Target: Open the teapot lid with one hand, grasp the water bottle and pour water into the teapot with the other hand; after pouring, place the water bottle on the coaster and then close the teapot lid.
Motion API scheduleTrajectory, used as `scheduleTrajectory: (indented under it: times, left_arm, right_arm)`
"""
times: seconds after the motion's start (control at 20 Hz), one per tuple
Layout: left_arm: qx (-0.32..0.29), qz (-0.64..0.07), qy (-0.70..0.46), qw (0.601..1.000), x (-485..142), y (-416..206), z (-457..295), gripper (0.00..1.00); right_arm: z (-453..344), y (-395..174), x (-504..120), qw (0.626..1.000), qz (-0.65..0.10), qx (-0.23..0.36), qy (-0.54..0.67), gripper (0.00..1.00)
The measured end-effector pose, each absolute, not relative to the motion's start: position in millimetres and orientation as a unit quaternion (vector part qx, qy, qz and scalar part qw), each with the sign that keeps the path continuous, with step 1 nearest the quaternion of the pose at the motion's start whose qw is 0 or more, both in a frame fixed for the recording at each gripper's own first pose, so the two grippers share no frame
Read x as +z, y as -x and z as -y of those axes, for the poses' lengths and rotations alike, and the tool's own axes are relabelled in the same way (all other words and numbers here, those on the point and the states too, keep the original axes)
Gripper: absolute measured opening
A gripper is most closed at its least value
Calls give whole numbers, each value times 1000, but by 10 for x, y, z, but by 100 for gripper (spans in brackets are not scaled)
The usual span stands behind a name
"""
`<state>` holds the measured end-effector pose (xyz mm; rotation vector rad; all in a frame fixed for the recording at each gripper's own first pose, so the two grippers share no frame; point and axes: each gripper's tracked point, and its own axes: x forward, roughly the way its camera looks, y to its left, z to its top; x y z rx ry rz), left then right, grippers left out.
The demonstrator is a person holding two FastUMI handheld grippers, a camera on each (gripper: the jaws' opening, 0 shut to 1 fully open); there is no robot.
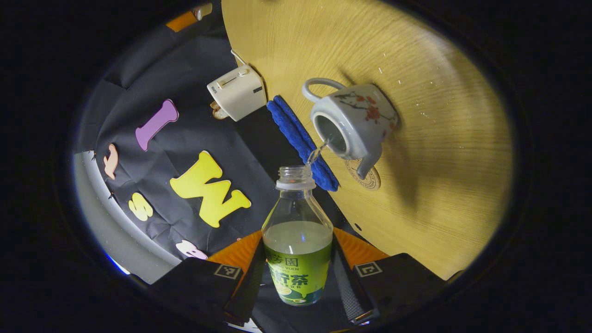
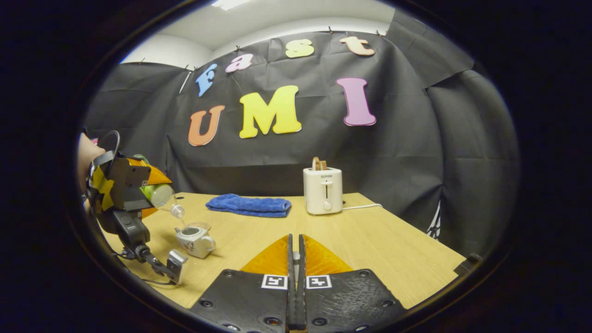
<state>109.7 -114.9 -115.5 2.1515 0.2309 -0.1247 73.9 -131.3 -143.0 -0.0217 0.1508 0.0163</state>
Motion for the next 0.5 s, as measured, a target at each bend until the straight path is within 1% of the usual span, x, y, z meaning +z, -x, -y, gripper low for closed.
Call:
scheduleTrajectory:
  times: [0.2,0.5]
  left_arm:
    - [-45,-90,-889,448,-1033,-1101,1145,74]
    - [-44,-88,-897,432,-1009,-1083,1197,74]
  right_arm:
    - [1311,-728,-1405,997,-73,9,11,0]
    - [1246,-695,-1363,998,-62,21,11,0]
